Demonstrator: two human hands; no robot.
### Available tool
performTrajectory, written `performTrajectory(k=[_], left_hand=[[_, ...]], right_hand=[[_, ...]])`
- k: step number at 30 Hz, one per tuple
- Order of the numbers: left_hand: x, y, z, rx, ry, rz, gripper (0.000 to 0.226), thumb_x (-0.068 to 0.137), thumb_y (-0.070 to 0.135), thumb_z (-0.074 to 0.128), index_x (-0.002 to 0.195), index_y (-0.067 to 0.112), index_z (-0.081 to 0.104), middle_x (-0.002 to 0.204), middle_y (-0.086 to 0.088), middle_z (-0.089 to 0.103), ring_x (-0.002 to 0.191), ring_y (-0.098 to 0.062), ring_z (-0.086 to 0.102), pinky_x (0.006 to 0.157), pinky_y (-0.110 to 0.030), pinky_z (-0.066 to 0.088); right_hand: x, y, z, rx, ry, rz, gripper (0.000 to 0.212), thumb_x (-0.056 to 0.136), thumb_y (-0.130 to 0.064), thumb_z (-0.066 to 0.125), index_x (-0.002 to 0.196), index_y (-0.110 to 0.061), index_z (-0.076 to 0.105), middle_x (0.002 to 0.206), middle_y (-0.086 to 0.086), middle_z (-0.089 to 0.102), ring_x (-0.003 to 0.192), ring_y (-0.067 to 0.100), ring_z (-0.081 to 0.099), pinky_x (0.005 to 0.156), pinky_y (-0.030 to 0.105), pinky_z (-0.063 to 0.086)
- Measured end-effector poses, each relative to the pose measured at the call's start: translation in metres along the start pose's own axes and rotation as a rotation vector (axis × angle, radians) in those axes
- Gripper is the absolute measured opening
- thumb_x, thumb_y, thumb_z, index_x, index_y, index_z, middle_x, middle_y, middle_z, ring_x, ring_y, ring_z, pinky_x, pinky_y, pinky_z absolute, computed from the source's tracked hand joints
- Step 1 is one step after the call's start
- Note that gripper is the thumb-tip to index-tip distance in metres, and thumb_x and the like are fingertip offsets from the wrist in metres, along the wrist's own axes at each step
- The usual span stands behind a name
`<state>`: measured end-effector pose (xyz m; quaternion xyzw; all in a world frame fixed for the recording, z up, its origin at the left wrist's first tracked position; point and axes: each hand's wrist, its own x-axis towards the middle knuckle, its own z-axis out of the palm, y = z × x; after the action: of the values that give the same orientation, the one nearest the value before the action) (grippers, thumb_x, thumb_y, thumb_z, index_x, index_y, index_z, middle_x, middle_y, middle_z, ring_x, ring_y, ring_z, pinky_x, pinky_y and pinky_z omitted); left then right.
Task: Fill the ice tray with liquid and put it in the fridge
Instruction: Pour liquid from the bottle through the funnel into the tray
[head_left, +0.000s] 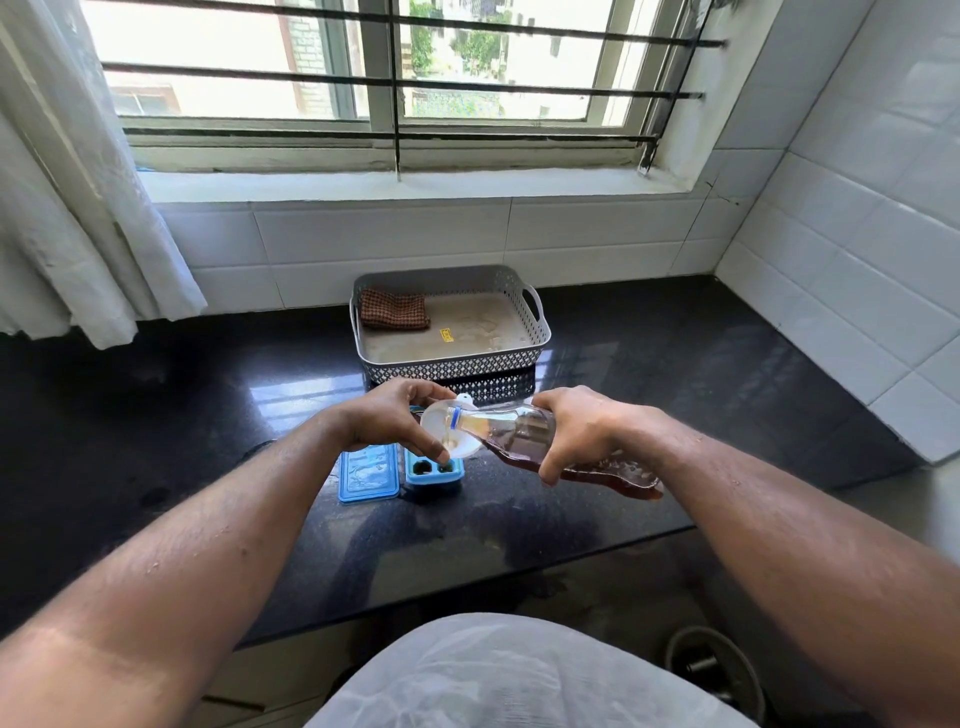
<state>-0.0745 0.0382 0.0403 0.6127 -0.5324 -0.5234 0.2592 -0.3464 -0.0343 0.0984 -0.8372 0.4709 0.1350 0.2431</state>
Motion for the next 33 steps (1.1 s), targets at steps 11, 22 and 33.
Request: performTrajectory(k=[11,22,33], left_hand=[[-0.0007,0.0039,-0.0034,0.003,-0.008,-0.013,0.087,0.06,-0.002,0.096,0.137,0.017,0.06,0.125,-0.008,0.067,0.105,-0.024,0.073,0.091,-0.045,0.062],[-0.0015,-0.0012,-0.0002,0.037,0.006,0.025,0.086,0.058,0.001,0.098,0.135,0.016,0.063,0.121,-0.007,0.069,0.097,-0.016,0.074,0.078,-0.027,0.06],[-0.0015,0.0028,-0.0011,0.029,-0.004,0.024,0.086,0.06,0.0,0.097,0.136,0.018,0.061,0.122,-0.006,0.068,0.098,-0.02,0.074,0.082,-0.034,0.063]], right_hand=[[-0.0008,0.0009,-0.0008,0.0,0.018,-0.004,0.079,0.047,-0.04,0.094,0.118,-0.028,0.06,0.102,-0.008,0.064,0.088,0.012,0.065,0.078,0.037,0.062],[-0.0021,0.0,0.0004,-0.016,0.01,-0.009,0.095,0.05,-0.041,0.096,0.133,-0.024,0.055,0.107,-0.009,0.059,0.091,0.012,0.06,0.061,0.023,0.045],[-0.0034,-0.0002,-0.0039,-0.031,0.014,-0.012,0.083,0.051,-0.039,0.096,0.124,-0.028,0.058,0.109,-0.006,0.063,0.091,0.013,0.063,0.074,0.032,0.058]])
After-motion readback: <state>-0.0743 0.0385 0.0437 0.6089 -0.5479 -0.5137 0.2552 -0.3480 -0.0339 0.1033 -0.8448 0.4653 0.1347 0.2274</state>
